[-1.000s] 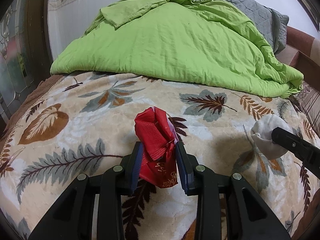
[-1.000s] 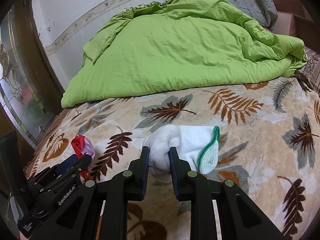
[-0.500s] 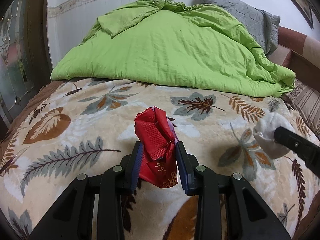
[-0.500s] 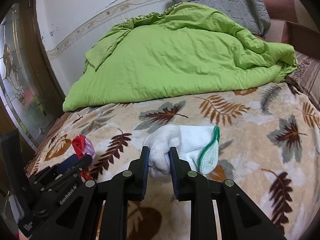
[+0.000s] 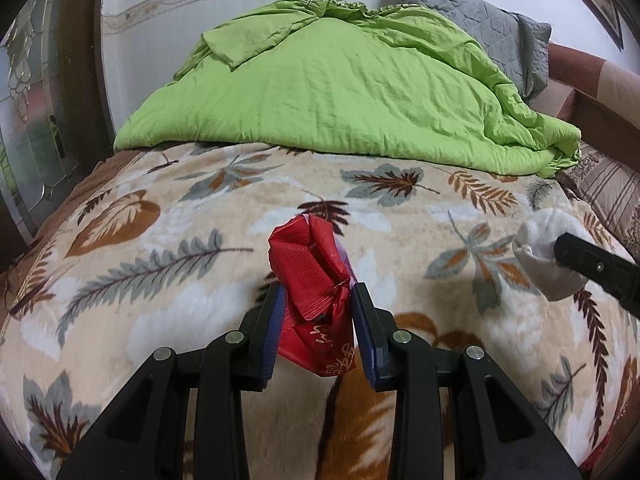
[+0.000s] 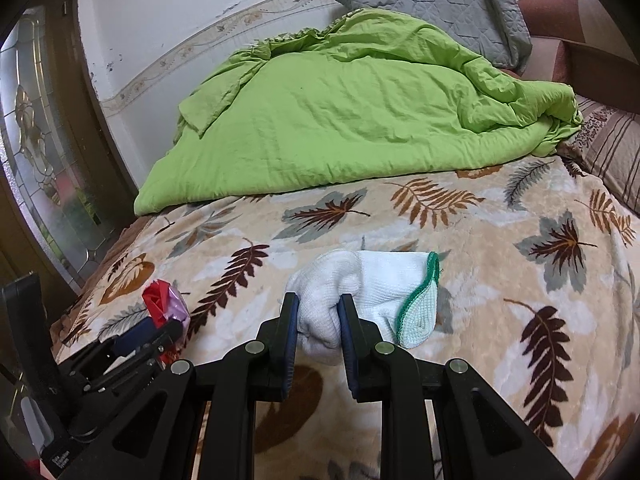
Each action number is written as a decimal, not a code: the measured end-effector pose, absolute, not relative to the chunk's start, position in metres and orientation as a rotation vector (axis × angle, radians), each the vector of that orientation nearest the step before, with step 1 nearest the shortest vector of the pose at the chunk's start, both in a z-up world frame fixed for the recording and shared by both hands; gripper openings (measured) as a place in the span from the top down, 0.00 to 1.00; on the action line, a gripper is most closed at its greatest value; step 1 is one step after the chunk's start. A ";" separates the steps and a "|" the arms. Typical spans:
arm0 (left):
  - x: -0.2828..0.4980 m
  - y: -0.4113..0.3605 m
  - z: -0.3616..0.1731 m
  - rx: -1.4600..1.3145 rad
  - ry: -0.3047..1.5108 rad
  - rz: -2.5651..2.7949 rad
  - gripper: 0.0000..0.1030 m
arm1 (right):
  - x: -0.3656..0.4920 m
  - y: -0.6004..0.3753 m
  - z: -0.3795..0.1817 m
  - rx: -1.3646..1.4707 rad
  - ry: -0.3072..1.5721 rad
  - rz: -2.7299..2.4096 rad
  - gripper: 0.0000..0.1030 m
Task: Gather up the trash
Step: 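Lift the red wrapper and white sock off the blanket with both tools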
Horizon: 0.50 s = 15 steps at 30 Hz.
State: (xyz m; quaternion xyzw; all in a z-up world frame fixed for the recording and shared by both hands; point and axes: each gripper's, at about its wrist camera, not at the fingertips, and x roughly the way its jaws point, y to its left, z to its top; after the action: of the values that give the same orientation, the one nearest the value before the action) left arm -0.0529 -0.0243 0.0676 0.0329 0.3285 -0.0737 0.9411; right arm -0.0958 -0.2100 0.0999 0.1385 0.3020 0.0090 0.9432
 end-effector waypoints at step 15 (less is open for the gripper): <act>-0.091 -0.031 0.070 0.134 0.636 -0.145 0.68 | -0.131 -0.207 0.104 0.271 0.599 0.028 0.79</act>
State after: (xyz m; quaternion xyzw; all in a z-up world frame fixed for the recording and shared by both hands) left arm -0.0908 -0.0305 0.0696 0.0656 0.3122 -0.0713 0.9451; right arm -0.1308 -0.2070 0.1043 0.1329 0.2941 0.0139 0.9464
